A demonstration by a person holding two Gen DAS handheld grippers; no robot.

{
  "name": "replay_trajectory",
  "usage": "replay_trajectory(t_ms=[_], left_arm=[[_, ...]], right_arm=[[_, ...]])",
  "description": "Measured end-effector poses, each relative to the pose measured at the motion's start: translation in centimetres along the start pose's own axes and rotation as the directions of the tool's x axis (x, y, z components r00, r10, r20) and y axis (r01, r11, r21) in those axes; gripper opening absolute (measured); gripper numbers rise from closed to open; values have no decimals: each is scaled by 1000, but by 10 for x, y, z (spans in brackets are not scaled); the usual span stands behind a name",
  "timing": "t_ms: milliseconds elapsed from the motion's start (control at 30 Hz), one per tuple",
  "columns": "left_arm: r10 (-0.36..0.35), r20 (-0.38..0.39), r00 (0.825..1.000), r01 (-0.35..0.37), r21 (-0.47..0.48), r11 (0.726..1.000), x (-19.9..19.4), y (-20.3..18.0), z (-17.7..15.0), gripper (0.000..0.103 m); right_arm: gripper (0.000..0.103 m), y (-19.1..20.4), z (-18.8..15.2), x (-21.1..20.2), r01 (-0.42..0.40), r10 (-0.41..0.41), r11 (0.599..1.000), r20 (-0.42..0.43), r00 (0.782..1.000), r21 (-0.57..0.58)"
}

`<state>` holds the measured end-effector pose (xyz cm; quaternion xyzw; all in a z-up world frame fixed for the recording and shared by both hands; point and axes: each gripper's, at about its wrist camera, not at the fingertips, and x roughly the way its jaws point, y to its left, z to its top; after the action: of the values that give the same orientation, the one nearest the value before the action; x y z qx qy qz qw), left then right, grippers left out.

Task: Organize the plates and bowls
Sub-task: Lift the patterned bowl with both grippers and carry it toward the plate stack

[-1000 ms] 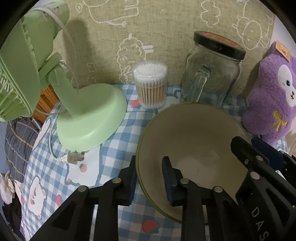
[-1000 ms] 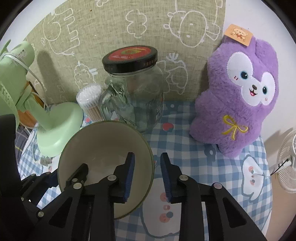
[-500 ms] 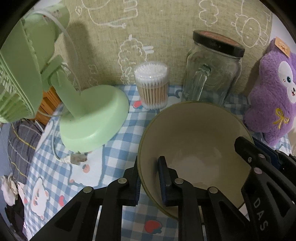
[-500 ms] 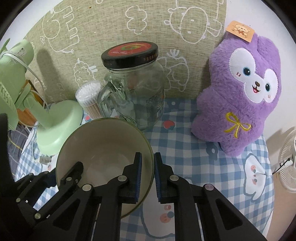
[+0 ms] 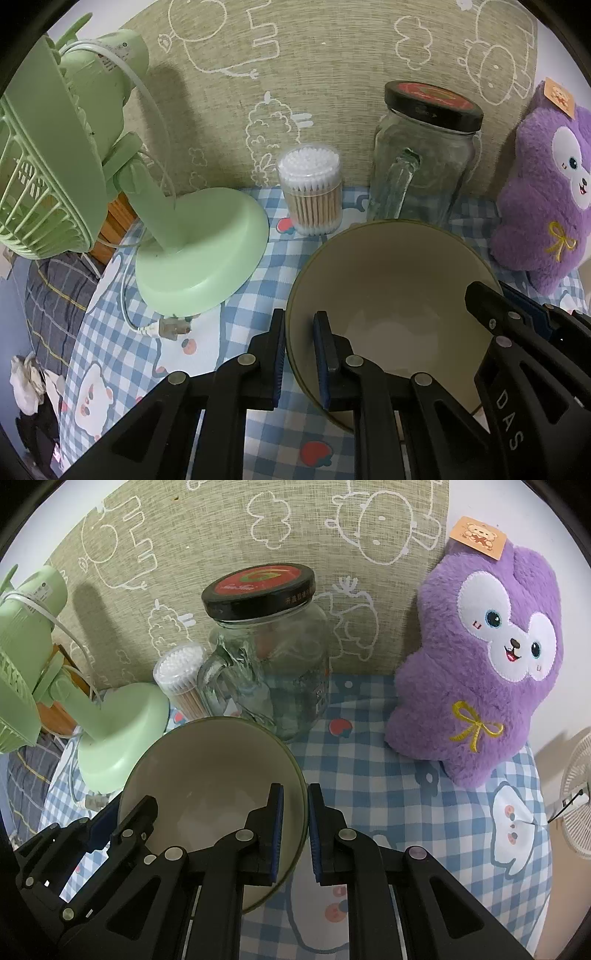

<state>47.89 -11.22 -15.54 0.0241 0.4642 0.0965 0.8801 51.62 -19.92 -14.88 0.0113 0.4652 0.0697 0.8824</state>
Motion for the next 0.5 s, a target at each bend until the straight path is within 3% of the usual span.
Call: replay_trajectory(t_ms=[500], left_arm=[[-6,-19,1000,6,-13,1000,0,0,0,12]], right_arm=[[13,0,0,0,8,-8,1000,-14,1000,10]])
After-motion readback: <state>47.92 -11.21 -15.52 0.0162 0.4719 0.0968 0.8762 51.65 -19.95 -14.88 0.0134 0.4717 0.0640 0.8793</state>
